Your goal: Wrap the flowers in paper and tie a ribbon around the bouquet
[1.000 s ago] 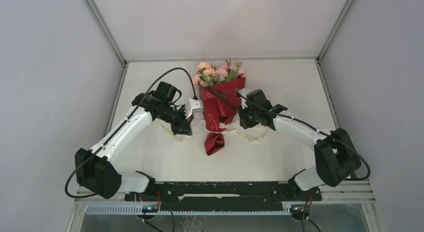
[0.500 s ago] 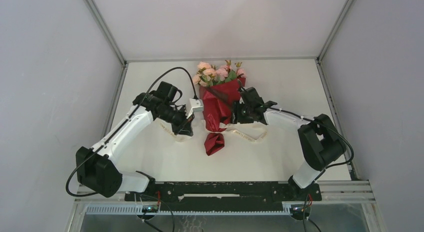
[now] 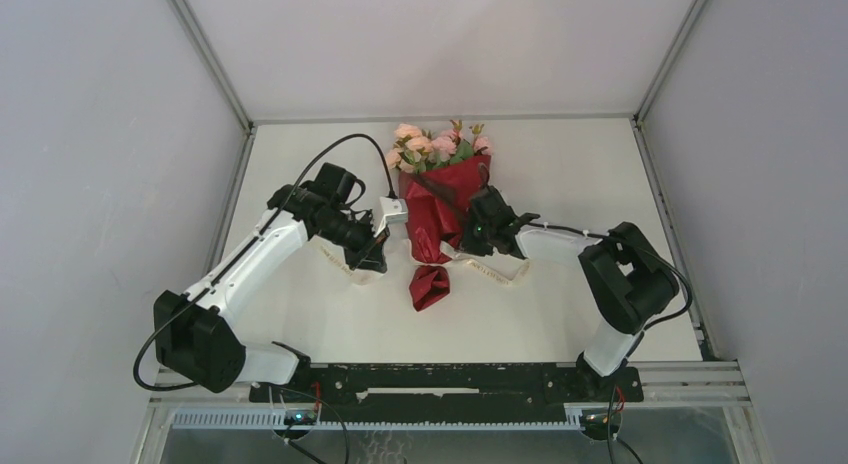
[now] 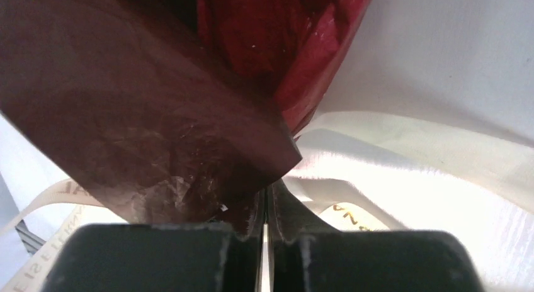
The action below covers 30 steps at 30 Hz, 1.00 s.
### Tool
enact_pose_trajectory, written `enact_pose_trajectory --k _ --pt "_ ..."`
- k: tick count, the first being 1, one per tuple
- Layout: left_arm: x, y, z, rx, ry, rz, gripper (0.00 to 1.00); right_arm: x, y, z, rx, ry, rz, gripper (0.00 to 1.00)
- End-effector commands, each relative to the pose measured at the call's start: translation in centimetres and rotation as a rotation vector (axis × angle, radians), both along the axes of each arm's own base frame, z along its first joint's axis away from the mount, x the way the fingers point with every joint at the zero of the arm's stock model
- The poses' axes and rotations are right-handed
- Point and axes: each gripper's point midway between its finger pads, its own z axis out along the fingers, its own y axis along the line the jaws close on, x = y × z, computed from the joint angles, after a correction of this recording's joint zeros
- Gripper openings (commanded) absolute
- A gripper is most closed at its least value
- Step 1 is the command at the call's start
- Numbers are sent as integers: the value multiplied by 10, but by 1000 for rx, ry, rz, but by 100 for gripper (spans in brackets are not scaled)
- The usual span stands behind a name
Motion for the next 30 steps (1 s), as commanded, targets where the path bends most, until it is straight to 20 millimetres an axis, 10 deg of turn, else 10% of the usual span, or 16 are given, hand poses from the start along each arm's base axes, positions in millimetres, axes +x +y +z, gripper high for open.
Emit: enact_pose_trajectory --k 1,9,17,22,24,30 --pt "0 -7 16 -54 -33 -18 0 13 -8 18 1 -76 -61 0" --pt "29 -9 25 -36 -170 29 0 -36 -100 43 -202 -113 -160 0" --pt "34 -18 30 -35 -187 14 0 -104 -137 60 -230 -20 -138 2" --pt "19 -32 46 -95 -216 -59 0 -125 -138 92 -189 -10 -75 61" --pt "15 -35 50 -128 -240 -86 0 -115 -129 123 -241 -184 0 68" --pt "18 -37 44 -147 -319 -138 0 -112 10 189 -62 -814 704 69"
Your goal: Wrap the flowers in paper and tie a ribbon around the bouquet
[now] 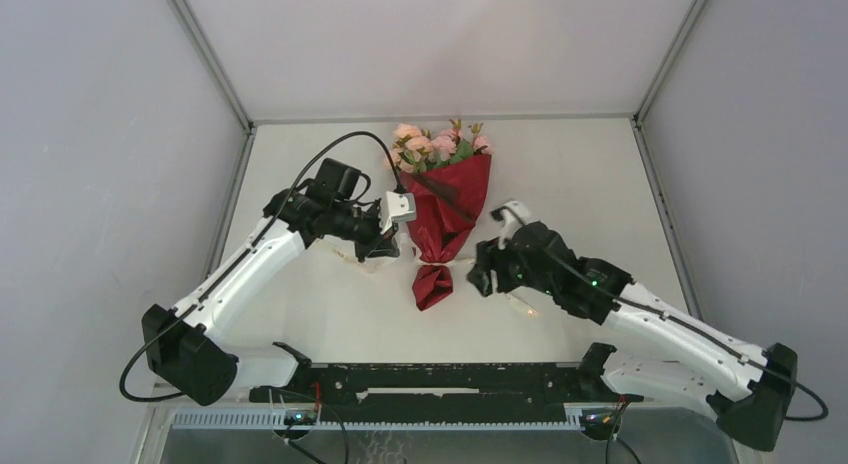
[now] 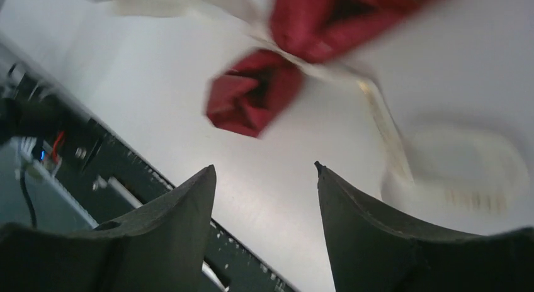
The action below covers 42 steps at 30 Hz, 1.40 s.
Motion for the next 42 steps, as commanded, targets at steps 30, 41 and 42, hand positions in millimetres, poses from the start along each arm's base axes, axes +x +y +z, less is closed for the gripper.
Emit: enact_pose_trajectory --k 30,41,42 --pt "13 3 8 -22 -105 59 0 122 154 1 276 -427 410 0" --pt "-8 83 -43 312 -90 289 68 91 168 4 307 -346 407 0" --pt "-14 90 -43 334 -94 289 69 91 169 4 312 -340 406 0"
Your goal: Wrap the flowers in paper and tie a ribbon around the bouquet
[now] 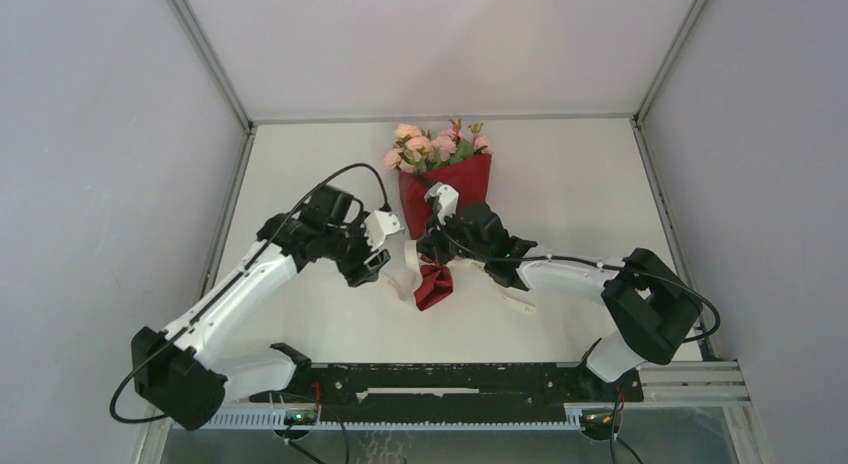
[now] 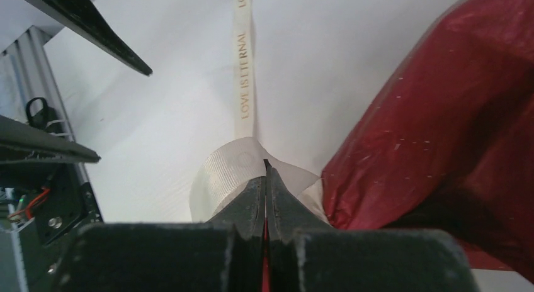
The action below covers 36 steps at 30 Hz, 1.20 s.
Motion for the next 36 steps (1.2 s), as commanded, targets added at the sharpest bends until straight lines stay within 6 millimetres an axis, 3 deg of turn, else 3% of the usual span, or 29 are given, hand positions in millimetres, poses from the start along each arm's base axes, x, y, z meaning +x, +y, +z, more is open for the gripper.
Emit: enact_pose_trajectory --k 1,4,8,10,13,15,20,24,32,36 --pt "-23 44 2 133 -41 69 69 1 10 42 104 -15 -25 0" --pt "-31 32 10 19 -81 56 70 -1 11 43 119 6 -21 0" --pt "-7 -38 42 -450 -230 59 75 2 9 49 161 45 -34 0" --pt "2 -59 42 -597 -232 64 81 3 6 52 175 70 -38 0" --pt "3 -76 34 -643 -170 -12 84 3 1 50 182 105 -33 0" --pt "-1 -79 28 -662 -178 -89 86 2 1 49 187 121 -13 0" --pt "26 -74 22 -775 -109 24 92 -4 2 43 166 123 43 0" --pt "23 -78 5 -771 -73 -52 93 -5 3 40 157 108 66 0" --pt "62 -80 -17 -772 -43 51 74 -11 4 46 178 69 176 0" --pt "61 -85 -19 -790 -27 -24 66 -9 2 40 181 89 191 0"
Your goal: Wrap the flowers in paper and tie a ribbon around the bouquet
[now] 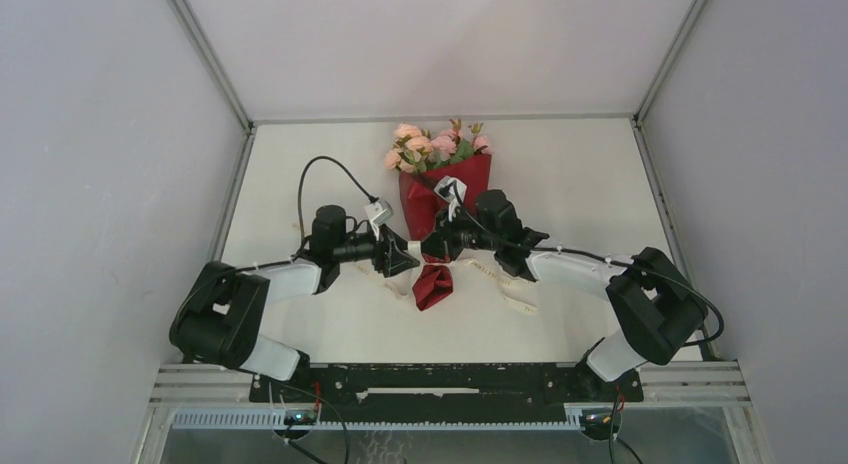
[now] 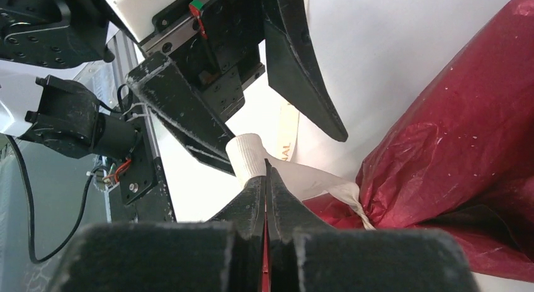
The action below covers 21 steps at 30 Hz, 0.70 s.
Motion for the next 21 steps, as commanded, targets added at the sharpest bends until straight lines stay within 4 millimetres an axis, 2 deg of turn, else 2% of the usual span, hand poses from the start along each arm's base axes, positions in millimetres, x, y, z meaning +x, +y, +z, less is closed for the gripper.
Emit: enact_pose_trajectory --k 1,5,9,14,17,21 --pt "11 -12 31 -80 -142 -101 65 9 6 22 65 -73 57 0" --pt "17 -13 27 -60 -246 -125 66 10 9 20 78 -70 80 0" --pt "15 -18 30 -70 -308 -188 72 12 13 17 61 -47 105 0" --pt "17 -23 28 -65 -350 -211 67 14 13 17 48 -57 101 0" --pt "11 -28 27 -67 -365 -243 54 13 13 16 48 -53 110 0" --pt "4 -31 27 -79 -360 -272 26 13 12 15 41 -48 105 0"
